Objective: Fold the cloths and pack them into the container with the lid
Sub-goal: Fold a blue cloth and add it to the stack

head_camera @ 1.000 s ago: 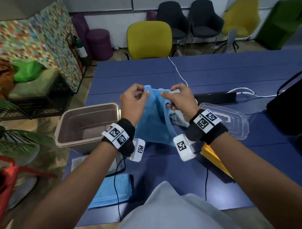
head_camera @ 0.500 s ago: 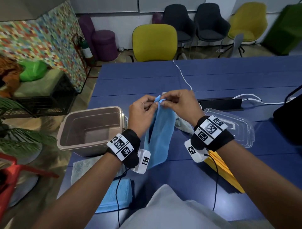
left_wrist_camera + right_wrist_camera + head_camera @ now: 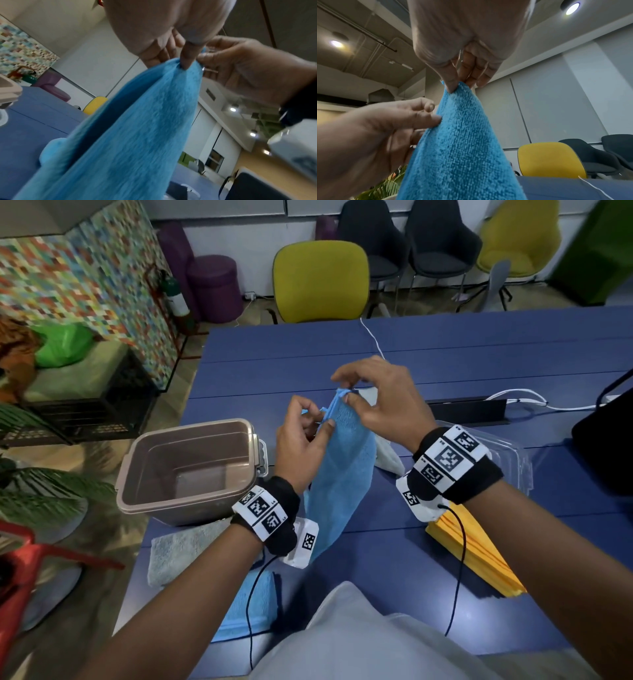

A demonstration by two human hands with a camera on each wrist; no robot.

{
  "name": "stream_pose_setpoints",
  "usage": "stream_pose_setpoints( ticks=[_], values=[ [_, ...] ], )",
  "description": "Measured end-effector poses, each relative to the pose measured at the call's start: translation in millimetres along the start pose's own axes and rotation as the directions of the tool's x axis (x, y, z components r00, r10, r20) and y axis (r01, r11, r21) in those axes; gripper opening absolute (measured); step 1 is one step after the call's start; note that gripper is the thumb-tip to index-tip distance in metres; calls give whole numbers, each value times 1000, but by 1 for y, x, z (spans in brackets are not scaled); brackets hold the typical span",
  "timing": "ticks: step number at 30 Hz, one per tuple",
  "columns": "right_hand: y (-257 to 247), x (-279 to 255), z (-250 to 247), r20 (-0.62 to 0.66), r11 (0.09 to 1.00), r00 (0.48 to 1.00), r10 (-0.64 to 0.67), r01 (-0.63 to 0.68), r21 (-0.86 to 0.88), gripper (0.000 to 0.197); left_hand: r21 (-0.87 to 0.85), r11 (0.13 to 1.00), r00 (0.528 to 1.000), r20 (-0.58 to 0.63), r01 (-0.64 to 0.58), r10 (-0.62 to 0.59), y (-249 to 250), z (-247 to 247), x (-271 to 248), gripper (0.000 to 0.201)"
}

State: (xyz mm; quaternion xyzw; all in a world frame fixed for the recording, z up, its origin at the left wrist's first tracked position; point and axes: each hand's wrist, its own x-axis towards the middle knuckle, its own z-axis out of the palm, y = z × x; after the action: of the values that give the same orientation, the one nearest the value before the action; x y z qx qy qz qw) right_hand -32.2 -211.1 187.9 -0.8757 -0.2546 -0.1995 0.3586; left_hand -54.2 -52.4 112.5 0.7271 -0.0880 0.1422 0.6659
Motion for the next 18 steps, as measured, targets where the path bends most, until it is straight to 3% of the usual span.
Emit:
stream_pose_setpoints(
  ticks=[3,6,13,18],
  values=[
    [-3,5,-10,-57,999,998,-4,6,38,23,265,952,988,9,-151,154,-18,-2,-9,16],
    [-4,9,-24,-122,998,993,-1,9,68,20,462,865,980,68,-198,188,-39,-7,-18,18],
    [-2,17,-50,-190,998,982,2,10,65,16,539,838,995,82,-88,51,-81,-20,-30,25],
    [7,15,-61,-192,1000,981,20,-18,13,16,698,692,982,136,-187,129,-88,-34,-24,13]
  ],
)
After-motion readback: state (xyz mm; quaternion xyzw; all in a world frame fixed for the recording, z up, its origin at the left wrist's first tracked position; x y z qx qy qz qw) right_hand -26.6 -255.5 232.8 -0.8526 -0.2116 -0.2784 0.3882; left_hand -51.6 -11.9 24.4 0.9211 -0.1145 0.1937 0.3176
